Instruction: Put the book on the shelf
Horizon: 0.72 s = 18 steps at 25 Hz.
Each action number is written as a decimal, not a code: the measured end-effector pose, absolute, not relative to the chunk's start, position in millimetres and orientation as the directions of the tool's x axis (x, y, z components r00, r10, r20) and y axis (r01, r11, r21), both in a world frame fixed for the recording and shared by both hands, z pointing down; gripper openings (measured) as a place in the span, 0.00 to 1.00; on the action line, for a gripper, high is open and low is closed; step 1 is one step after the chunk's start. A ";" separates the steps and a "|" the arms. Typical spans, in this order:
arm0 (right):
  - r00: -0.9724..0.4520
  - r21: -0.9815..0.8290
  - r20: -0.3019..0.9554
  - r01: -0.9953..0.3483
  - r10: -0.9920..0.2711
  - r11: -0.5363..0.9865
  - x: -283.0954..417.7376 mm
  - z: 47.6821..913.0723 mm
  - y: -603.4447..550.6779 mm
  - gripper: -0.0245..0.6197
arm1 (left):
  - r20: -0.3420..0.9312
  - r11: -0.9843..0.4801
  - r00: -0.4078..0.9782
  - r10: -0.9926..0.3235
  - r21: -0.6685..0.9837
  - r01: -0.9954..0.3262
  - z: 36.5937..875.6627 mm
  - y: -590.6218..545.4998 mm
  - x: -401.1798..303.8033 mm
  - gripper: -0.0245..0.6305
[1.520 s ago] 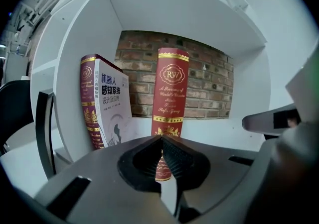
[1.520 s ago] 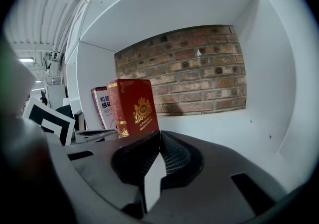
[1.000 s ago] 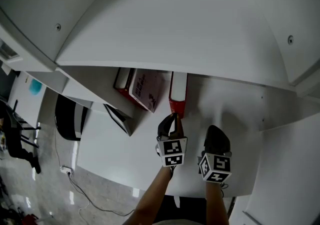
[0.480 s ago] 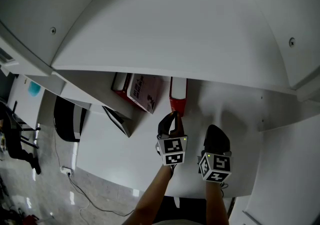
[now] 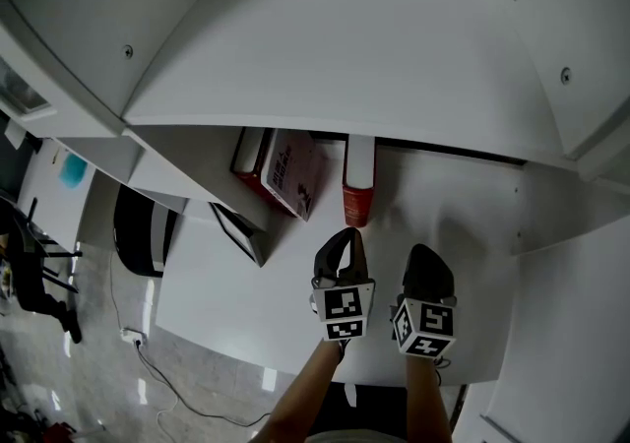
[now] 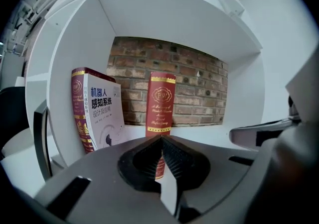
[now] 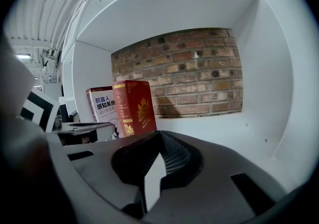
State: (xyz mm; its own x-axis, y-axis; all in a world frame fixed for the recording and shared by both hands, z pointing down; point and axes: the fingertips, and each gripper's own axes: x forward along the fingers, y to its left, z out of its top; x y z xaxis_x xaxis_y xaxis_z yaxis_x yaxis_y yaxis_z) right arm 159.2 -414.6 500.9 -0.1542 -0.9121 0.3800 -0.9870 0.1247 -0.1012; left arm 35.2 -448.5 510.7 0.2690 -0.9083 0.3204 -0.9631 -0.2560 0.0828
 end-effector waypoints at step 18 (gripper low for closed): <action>-0.156 -0.089 0.317 -0.987 -0.936 0.135 129.9 467.6 -378.6 0.06 | 0.264 -0.288 0.314 -0.912 0.131 -0.948 466.1 -391.9 21.5 0.06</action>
State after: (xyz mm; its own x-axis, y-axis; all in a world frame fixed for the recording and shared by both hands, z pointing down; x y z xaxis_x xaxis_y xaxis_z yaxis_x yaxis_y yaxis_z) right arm 129.9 -378.6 467.6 -0.1565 -0.9355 0.3166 -0.9868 0.1349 -0.0891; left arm 21.5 -391.9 466.1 0.3140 -0.9119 0.2642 -0.9484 -0.2885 0.1314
